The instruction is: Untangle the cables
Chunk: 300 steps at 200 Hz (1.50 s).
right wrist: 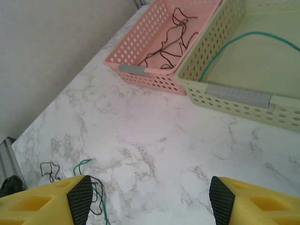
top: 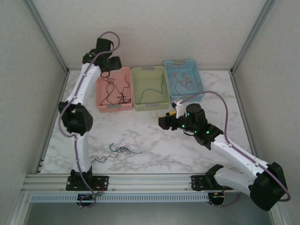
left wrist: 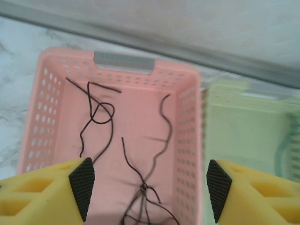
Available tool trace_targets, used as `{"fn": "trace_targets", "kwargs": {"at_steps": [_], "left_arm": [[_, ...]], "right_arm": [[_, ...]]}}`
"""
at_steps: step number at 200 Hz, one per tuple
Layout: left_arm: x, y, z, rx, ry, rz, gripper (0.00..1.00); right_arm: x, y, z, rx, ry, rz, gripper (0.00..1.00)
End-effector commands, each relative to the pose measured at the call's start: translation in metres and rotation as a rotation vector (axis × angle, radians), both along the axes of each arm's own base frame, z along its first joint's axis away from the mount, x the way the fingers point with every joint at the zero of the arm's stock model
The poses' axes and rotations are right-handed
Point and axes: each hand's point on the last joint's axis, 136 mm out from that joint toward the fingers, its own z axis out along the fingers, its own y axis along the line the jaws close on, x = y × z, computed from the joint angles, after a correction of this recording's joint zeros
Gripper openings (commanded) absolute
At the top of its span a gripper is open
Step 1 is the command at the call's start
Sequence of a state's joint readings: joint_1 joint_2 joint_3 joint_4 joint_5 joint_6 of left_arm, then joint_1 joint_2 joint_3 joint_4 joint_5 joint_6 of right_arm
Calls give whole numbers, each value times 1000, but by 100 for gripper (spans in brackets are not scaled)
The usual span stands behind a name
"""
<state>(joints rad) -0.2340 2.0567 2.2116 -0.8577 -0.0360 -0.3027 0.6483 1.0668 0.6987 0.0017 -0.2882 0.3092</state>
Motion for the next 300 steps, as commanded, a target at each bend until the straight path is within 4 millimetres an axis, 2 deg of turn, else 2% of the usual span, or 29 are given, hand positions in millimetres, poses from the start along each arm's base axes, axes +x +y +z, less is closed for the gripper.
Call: {"fn": "trace_targets", "kwargs": {"at_steps": [1, 25, 48, 86, 115, 133, 157, 172, 189, 201, 222, 241, 254, 277, 300], "left_arm": [[-56, -5, 77, -133, -135, -43, 68], [-113, 0, 89, -176, -174, -83, 69], [-167, 14, 81, -167, -167, -81, 70], [-243, 42, 41, -124, -121, -31, 73], [-276, 67, 19, -84, -122, 56, 74], [-286, 78, 18, -56, -144, 90, 76], [-291, 83, 22, -24, -154, 95, 76], [-291, 86, 20, -13, -150, 104, 76], [-291, 85, 17, -19, -147, 103, 76], [-290, 83, 15, -26, -142, 100, 77], [-290, 83, 12, -28, -134, 99, 77], [-290, 82, 10, -36, -130, 101, 77], [-290, 80, 9, -48, -132, 99, 77], [-287, 72, 3, -91, -119, 79, 77], [-282, 56, -8, -168, -87, 40, 77]], "right_arm": [[-6, 16, -10, -22, 51, 53, 68], [-14, 41, -27, -64, 88, 134, 66], [-33, 76, -52, -144, 126, 253, 64], [-65, 131, -95, -319, 130, 450, 62], [-81, 163, -130, -434, 98, 539, 65], [-95, 181, -148, -493, 65, 609, 68], [-104, 192, -171, -590, 32, 658, 69], [-106, 194, -185, -632, 32, 668, 69], [-104, 194, -193, -657, 32, 662, 68], [-100, 193, -194, -669, 22, 645, 64], [-95, 191, -191, -683, 7, 616, 47], [-85, 184, -183, -680, -17, 554, 18], [-75, 176, -173, -648, -24, 497, 5], [-54, 154, -149, -564, -17, 392, 0], [-33, 116, -131, -495, 25, 295, 0]]}}
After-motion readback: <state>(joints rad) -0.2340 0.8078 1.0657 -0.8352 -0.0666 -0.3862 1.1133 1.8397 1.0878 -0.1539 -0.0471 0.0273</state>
